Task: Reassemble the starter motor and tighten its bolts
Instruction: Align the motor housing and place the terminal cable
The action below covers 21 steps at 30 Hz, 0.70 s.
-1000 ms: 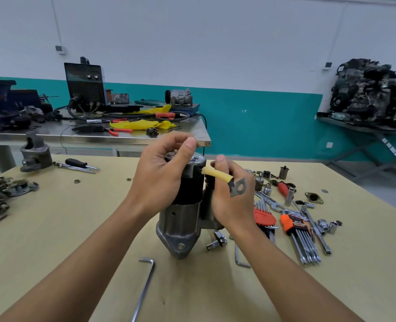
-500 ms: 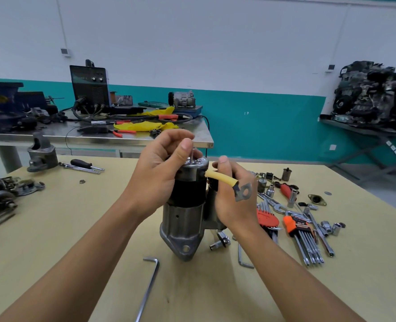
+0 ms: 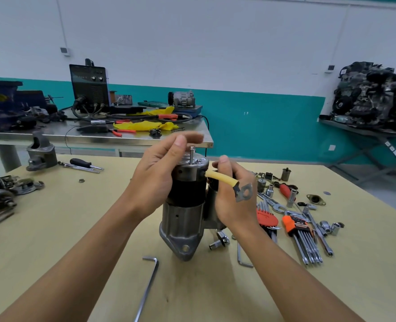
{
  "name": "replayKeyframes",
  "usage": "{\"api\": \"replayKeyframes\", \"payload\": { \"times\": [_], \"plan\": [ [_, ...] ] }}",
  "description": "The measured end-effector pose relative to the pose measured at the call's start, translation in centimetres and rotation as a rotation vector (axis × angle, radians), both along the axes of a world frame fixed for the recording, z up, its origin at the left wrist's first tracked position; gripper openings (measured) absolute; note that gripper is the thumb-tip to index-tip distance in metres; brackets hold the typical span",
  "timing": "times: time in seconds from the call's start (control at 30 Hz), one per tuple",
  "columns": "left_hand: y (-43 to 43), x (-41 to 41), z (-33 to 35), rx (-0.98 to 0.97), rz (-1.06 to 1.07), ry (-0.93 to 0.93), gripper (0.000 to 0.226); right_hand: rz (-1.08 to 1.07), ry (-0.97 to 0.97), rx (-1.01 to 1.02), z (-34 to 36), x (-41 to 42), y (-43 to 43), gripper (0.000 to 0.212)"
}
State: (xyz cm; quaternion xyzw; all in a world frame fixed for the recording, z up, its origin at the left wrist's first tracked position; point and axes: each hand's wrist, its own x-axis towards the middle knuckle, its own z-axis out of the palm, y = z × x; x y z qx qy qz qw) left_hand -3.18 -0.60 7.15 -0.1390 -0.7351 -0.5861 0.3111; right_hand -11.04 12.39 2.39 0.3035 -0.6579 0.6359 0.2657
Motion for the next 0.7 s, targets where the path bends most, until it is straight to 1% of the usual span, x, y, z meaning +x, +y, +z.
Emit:
{"api": "replayKeyframes", "payload": {
  "times": [0.1, 0.17, 0.27, 0.33, 0.47, 0.57, 0.7],
  "plan": [
    [0.41, -0.08, -0.14, 0.002, 0.082, 0.03, 0.024, -0.014, 0.005, 0.007, -0.04, 0.16, -0.12, 0.058],
    [0.51, -0.01, -0.2, 0.0, 0.088, 0.046, 0.019, -0.008, -0.001, 0.007, 0.04, 0.19, -0.17, 0.062],
    [0.3, -0.08, -0.32, -0.015, 0.079, 0.038, 0.029, 0.013, -0.006, -0.004, 0.07, 0.21, -0.08, 0.064],
    [0.39, -0.11, -0.21, 0.011, 0.08, 0.016, 0.028, 0.018, -0.004, -0.007, 0.09, 0.18, -0.04, 0.06],
    [0.56, -0.25, -0.47, -0.03, 0.138, 0.035, 0.025, 0.007, -0.014, -0.006, 0.13, 0.19, -0.07, 0.053],
    [0.41, -0.18, -0.32, -0.053, 0.106, 0.049, 0.031, 0.001, -0.015, -0.009, 0.17, 0.24, -0.03, 0.052],
    [0.58, -0.3, -0.29, -0.097, 0.177, 0.038, 0.018, -0.009, -0.004, -0.014, 0.16, 0.36, -0.01, 0.049]
  ]
}}
